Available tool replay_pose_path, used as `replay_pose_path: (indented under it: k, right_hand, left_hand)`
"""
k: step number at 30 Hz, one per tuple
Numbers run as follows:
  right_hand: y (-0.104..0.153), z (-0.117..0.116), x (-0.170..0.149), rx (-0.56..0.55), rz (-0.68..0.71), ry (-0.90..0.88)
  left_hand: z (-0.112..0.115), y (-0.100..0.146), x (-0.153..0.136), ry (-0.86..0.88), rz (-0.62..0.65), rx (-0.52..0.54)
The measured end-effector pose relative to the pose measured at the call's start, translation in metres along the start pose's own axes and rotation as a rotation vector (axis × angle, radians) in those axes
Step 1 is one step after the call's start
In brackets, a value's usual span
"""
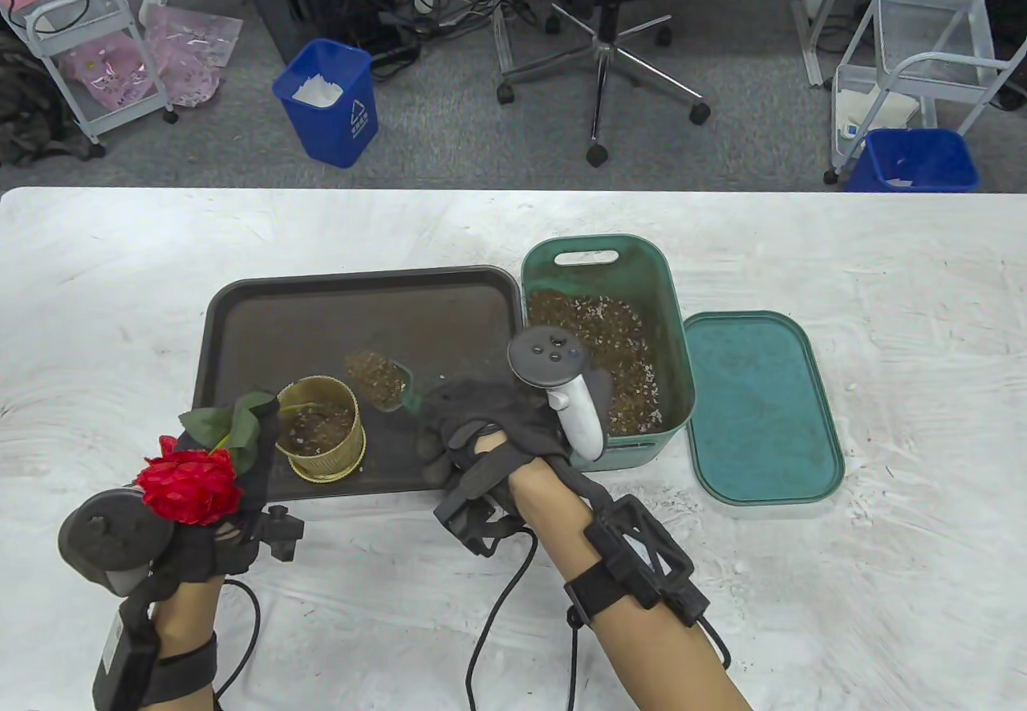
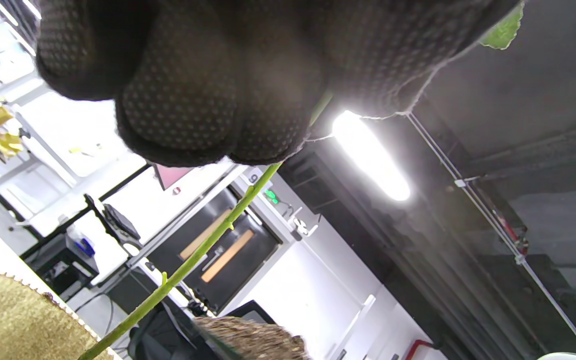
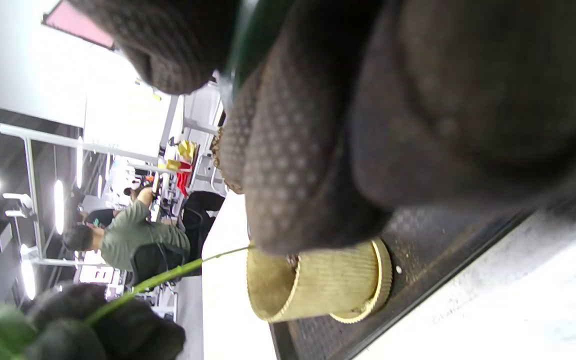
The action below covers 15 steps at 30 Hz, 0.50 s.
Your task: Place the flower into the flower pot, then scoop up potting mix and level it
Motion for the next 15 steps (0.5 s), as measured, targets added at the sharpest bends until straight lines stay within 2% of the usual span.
replay_pose_path:
  k: [3,8,12,15]
  right_hand:
    - [-0.009,-0.013,0.003,0.012,-0.005,0.04]
    - [-0.015,-0.028,0.013,-0.067,0.007,0.195]
    - [-0.019,-0.04,0.017,-0.073,0.008,0.252]
    - [-0.019,-0.051,0.024,-0.124,0.015,0.387]
  left_hand:
    - [-0.004,-0.001,-0.003,0.001,-0.015,0.013]
    - [-0.006,-0.002,-0.005,0.002,-0.025,0.021]
    - [-0.006,-0.002,-0.006,-0.003,-0.019,0.02]
    - [-0.006,-0.002,-0.006,-0.003,-0.021,0.023]
Point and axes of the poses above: the tracker on the back of each hand, its own x axis roughly to the thumb side, its own y axis roughly from the fingertips to the wrist, z = x × y, the point moved 2 cm from there along -y, roughly from the wrist to the fingertips, and after that the axes turned 14 degrees about x, right-handed, at the moved point
